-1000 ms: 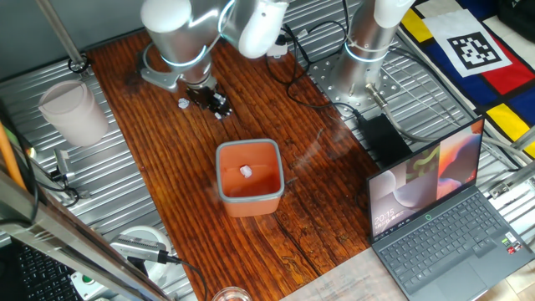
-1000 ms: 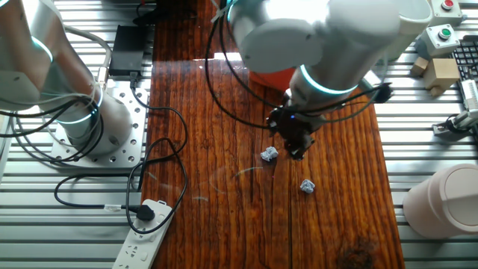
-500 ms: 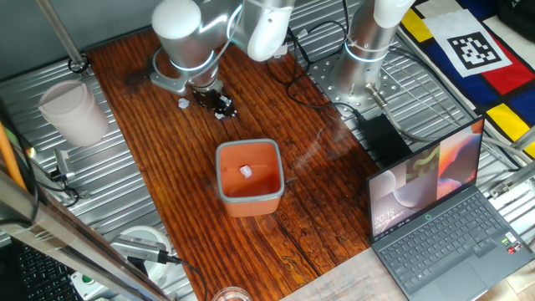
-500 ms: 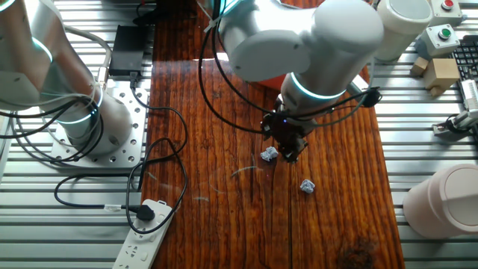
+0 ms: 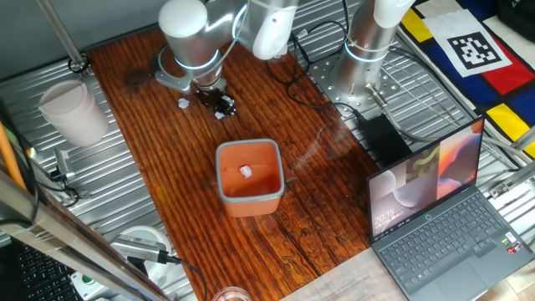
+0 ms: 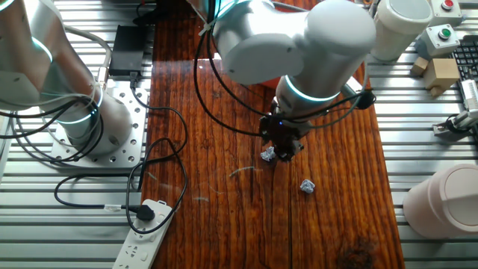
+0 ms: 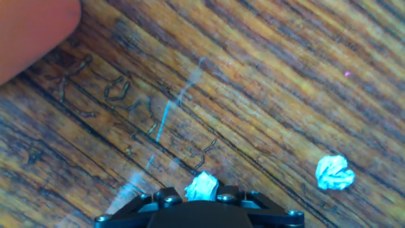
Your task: Put the garbage in the trash can
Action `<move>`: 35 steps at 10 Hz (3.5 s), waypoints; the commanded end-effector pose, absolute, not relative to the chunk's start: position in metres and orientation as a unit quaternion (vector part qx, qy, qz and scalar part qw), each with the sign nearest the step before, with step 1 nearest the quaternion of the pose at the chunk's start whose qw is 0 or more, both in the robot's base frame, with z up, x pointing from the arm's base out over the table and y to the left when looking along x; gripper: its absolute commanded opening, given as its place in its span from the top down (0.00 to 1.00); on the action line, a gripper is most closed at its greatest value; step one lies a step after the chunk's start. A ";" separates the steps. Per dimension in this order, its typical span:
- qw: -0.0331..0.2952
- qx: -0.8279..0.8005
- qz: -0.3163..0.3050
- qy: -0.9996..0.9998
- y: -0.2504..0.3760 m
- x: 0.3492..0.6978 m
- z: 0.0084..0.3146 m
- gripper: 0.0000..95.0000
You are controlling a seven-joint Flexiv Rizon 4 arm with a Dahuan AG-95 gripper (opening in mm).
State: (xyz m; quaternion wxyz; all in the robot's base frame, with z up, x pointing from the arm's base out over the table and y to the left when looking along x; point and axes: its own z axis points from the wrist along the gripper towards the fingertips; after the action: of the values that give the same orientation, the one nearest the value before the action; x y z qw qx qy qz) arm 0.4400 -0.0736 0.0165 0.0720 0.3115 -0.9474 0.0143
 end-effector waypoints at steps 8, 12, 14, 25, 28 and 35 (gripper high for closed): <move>0.081 0.247 -0.046 -0.964 -0.044 0.473 0.132 1.00; 0.087 0.201 -0.054 -0.974 0.039 0.492 0.194 1.00; 0.087 0.171 -0.052 -0.980 0.076 0.499 0.202 1.00; 0.040 0.112 -0.114 -0.986 0.148 0.520 0.165 0.60; 0.036 0.121 -0.114 -0.986 0.148 0.521 0.164 0.40; 0.060 0.221 -0.018 -0.973 0.075 0.525 0.187 0.40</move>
State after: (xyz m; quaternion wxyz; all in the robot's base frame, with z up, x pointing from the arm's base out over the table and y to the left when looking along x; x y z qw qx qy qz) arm 0.5232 0.0959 0.1830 0.0570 0.1990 -0.9774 -0.0416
